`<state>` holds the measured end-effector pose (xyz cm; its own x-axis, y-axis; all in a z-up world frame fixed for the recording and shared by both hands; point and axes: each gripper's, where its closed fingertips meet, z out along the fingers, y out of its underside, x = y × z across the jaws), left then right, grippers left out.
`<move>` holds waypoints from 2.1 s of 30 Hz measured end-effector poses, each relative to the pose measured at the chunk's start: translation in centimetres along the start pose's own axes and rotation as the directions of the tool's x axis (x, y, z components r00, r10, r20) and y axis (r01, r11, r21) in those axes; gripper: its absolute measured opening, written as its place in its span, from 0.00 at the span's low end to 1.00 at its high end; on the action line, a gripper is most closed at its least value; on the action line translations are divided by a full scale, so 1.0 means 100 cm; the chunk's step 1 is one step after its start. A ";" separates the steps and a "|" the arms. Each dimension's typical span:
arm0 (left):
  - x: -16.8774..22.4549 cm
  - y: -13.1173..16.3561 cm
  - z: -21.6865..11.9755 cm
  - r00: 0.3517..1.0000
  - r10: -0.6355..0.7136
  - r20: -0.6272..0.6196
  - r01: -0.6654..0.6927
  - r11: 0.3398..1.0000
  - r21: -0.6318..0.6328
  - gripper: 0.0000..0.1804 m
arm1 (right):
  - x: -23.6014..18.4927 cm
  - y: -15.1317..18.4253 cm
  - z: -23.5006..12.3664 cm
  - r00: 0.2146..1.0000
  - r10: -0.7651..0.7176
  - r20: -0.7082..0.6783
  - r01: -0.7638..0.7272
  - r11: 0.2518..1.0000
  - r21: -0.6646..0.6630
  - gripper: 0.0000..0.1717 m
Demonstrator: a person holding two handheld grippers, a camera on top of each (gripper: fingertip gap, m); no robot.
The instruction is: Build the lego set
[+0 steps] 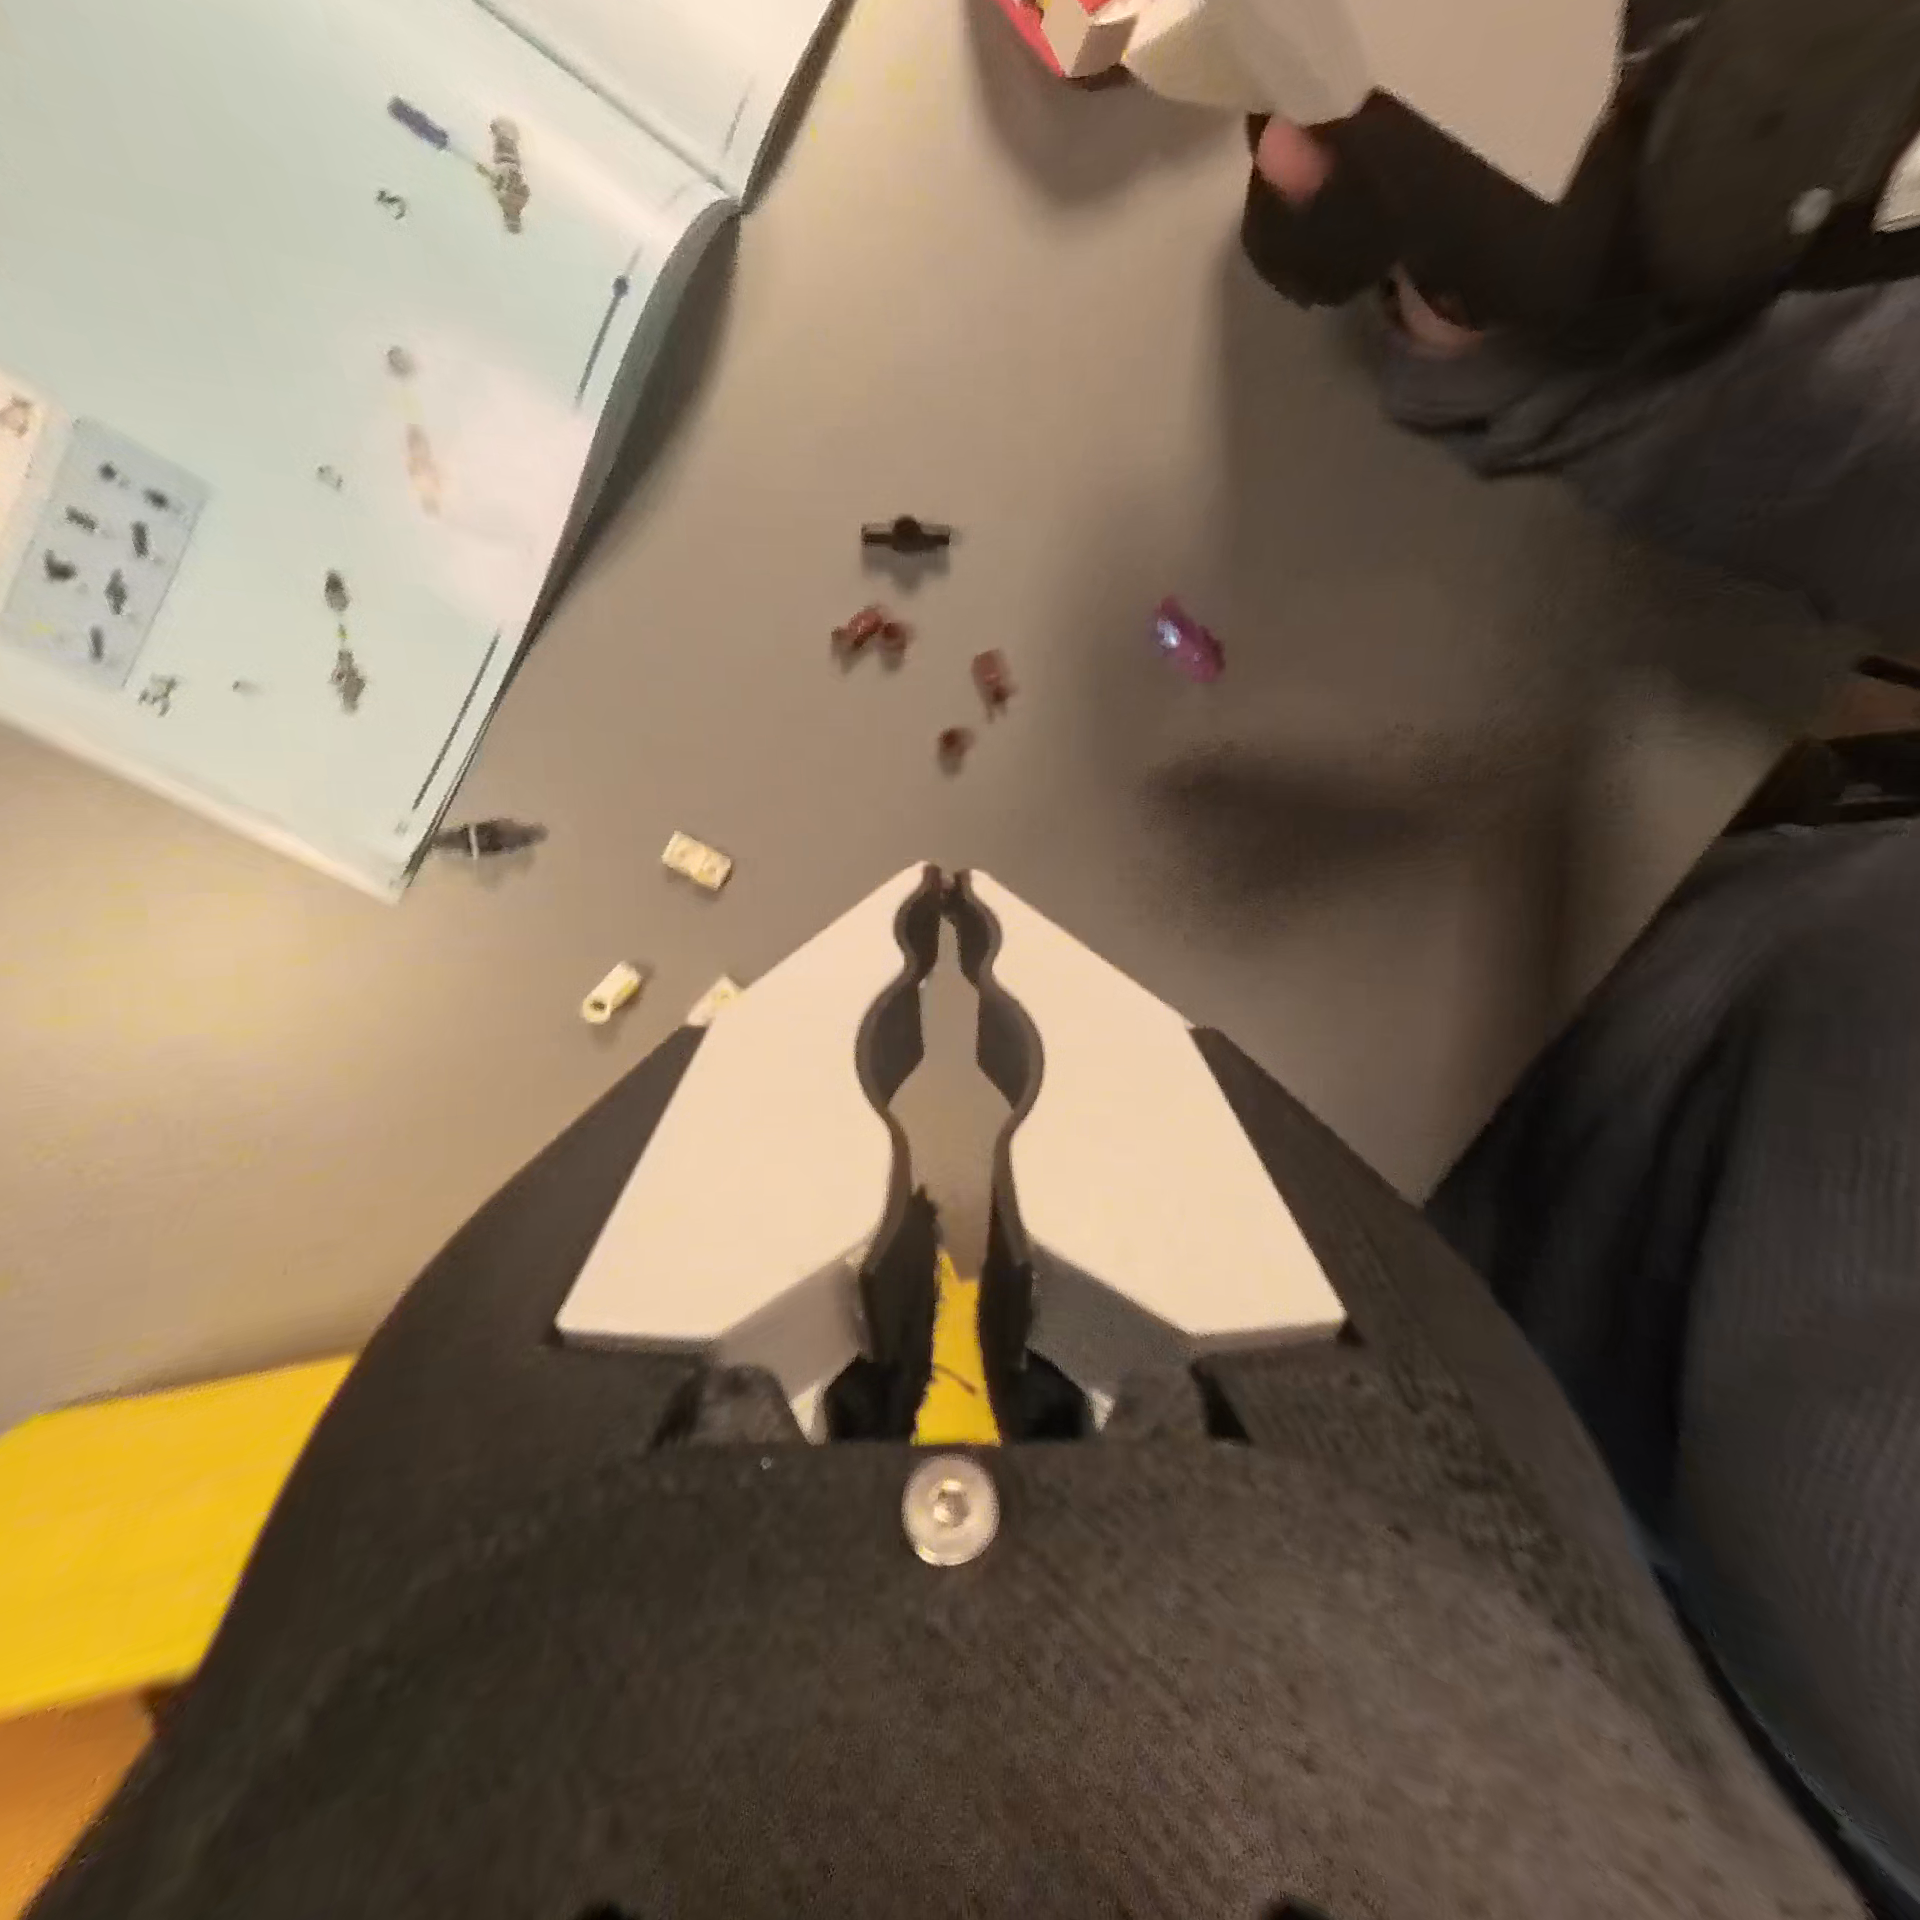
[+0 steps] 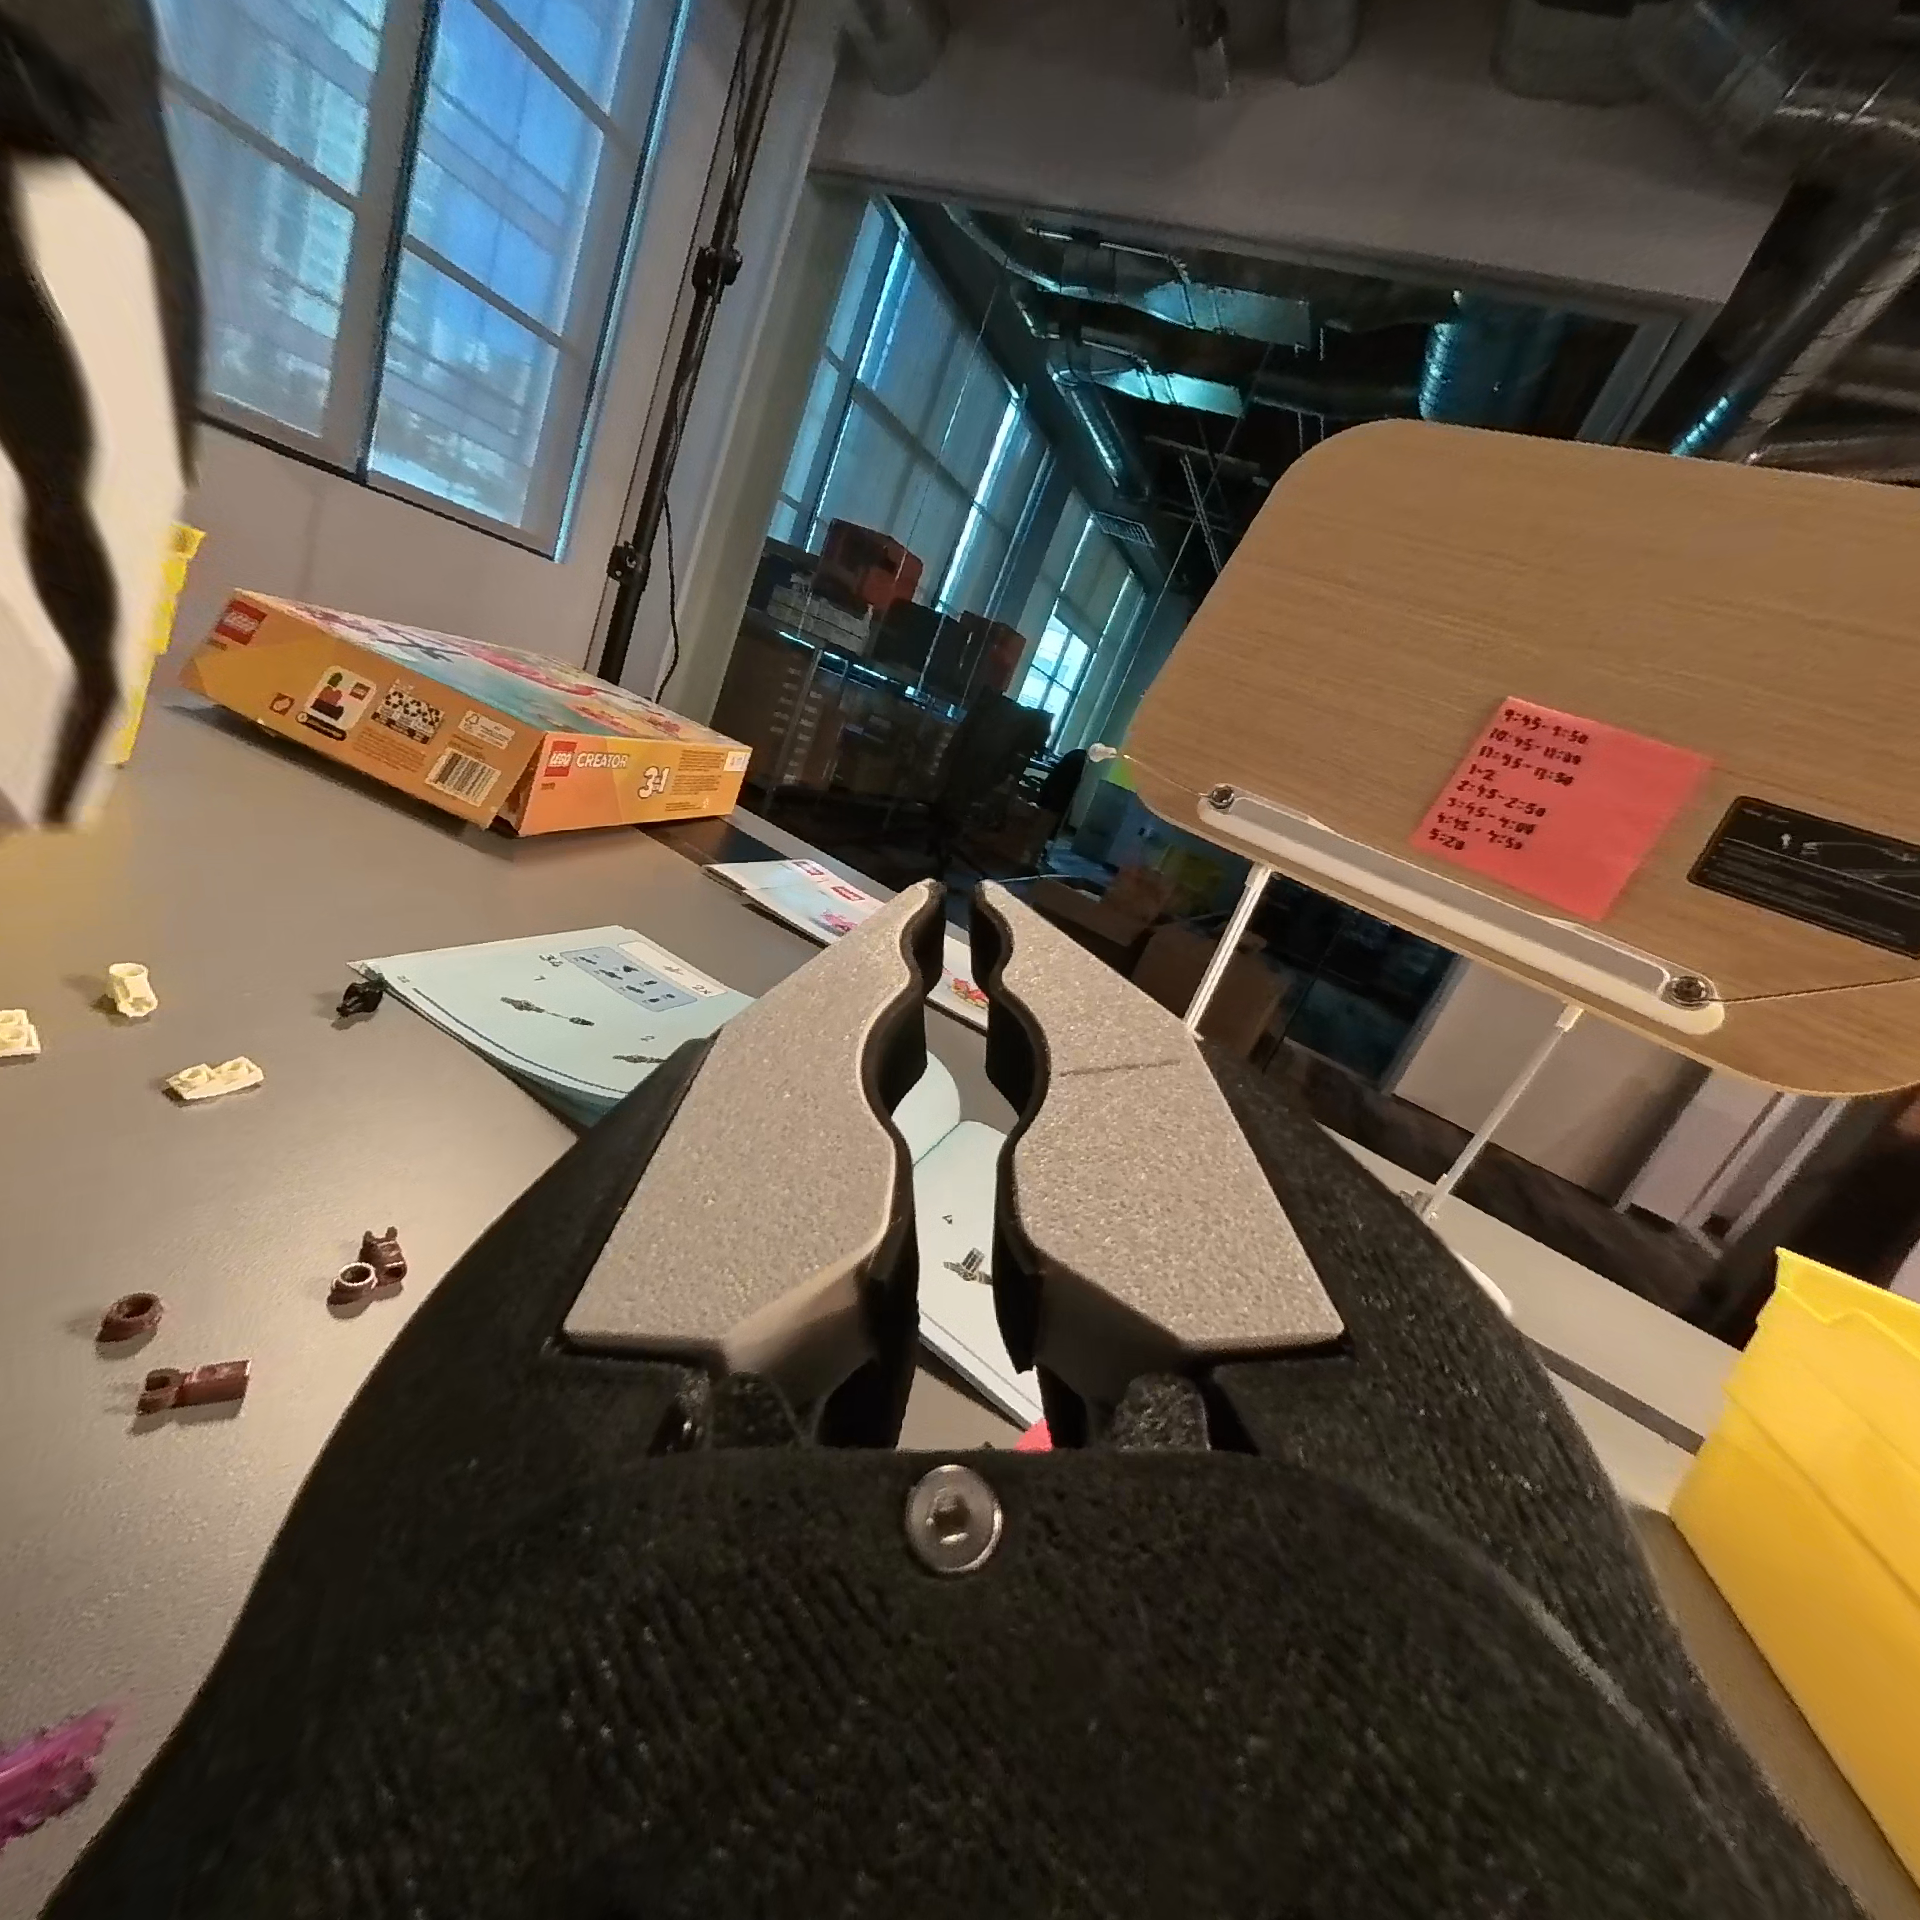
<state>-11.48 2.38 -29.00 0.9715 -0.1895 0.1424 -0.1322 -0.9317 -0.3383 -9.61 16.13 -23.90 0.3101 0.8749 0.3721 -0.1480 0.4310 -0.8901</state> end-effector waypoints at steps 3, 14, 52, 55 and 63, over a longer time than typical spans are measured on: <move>0.003 -0.002 0.029 0.996 -0.041 -0.076 0.035 0.996 -0.082 0.01 | 0.000 0.001 0.000 1.000 0.012 0.002 -0.012 1.000 -0.006 0.01; -0.018 -0.006 0.075 0.980 -0.176 -0.087 0.167 0.980 -0.109 0.11 | 0.000 0.002 0.000 0.999 0.035 0.013 -0.034 0.999 -0.010 0.01; -0.072 0.257 -0.044 0.986 -0.164 0.036 0.167 0.939 -0.300 0.34 | -0.009 0.012 0.005 0.997 -0.077 0.015 0.078 0.995 -0.059 0.01; -0.114 0.247 -0.040 0.951 -0.080 0.300 0.155 0.960 -0.235 0.73 | -0.003 0.010 0.004 0.995 -0.099 -0.024 0.098 0.994 -0.057 0.02; -0.093 0.213 -0.015 0.977 -0.150 0.155 0.171 0.976 -0.134 0.87 | -0.001 0.013 0.005 0.993 -0.112 -0.038 0.109 0.991 -0.073 0.03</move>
<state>-23.68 -16.19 -36.14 0.9990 0.0023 0.0454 0.0105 -0.9834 -0.1809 -10.28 16.71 -24.93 0.3603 0.8122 0.4588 -0.0445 0.5062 -0.8613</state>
